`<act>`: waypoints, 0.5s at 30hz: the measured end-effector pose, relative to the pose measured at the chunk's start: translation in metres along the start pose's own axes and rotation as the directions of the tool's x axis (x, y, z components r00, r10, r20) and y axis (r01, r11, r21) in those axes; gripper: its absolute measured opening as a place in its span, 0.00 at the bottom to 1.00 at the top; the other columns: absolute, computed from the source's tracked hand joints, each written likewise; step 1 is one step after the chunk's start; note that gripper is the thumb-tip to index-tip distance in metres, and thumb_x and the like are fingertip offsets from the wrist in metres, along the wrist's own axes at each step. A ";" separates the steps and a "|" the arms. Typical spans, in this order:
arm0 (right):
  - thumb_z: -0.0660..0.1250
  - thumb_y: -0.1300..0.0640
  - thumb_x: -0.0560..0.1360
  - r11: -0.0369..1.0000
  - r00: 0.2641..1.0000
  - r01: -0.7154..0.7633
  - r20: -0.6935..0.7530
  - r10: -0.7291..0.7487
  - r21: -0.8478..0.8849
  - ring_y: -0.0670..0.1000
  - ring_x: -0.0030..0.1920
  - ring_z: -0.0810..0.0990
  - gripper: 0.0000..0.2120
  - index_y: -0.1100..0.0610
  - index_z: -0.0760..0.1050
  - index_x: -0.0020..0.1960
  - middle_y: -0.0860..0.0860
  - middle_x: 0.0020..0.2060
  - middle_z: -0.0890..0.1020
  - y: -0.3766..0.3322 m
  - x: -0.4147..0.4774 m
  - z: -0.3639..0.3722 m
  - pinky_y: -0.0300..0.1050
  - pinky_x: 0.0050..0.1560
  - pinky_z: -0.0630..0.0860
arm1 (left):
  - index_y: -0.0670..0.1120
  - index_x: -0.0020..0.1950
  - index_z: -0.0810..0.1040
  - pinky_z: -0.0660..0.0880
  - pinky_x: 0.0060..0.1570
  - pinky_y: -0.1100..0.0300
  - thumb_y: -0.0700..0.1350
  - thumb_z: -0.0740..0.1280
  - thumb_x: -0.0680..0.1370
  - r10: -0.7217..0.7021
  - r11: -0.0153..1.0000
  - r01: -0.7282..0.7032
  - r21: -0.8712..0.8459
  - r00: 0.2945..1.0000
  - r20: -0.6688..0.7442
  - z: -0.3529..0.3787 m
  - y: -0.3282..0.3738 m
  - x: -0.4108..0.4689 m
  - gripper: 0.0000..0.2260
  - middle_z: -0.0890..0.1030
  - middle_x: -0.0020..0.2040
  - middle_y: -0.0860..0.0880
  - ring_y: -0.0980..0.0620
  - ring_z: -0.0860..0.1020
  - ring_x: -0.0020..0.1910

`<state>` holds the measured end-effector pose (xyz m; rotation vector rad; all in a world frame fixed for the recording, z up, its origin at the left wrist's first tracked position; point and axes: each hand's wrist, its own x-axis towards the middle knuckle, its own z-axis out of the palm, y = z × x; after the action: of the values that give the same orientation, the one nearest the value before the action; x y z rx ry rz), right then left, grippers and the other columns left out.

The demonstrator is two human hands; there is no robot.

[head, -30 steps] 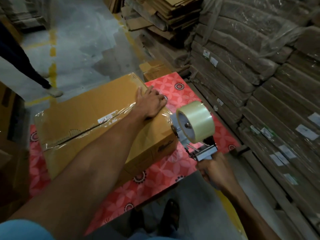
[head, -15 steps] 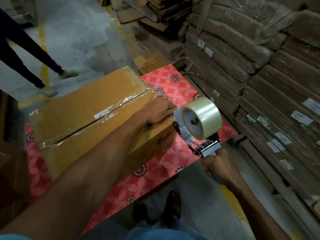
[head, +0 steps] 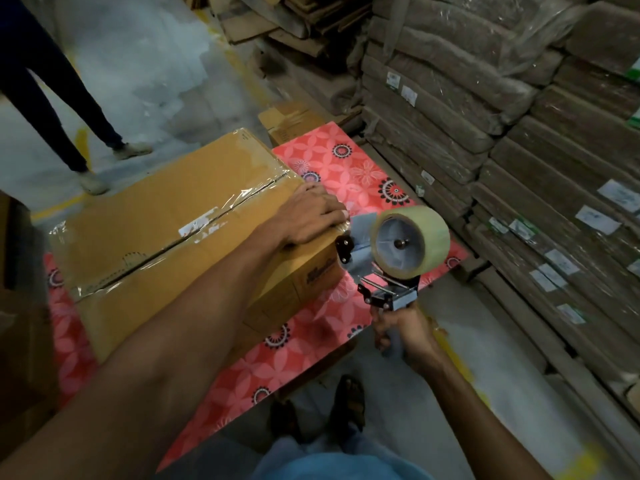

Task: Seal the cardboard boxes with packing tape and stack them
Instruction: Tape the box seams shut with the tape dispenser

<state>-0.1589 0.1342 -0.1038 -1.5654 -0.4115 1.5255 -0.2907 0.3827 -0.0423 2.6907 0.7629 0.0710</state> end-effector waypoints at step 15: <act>0.71 0.53 0.71 0.678 0.867 -0.107 -0.402 -0.294 -0.727 0.62 0.51 0.82 0.22 0.63 0.77 0.61 0.61 0.52 0.83 -0.050 0.115 -0.058 0.47 0.45 0.73 | 0.56 0.53 0.81 0.59 0.69 0.47 0.66 0.61 0.72 -0.120 0.966 0.127 0.225 0.992 -0.047 0.014 0.038 -0.006 0.20 0.79 0.49 0.53 0.51 0.70 0.54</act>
<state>-0.0672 0.2280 -0.1465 -2.4366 -0.8676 0.8132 -0.2753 0.3453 -0.0424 2.8541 1.0030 -0.0037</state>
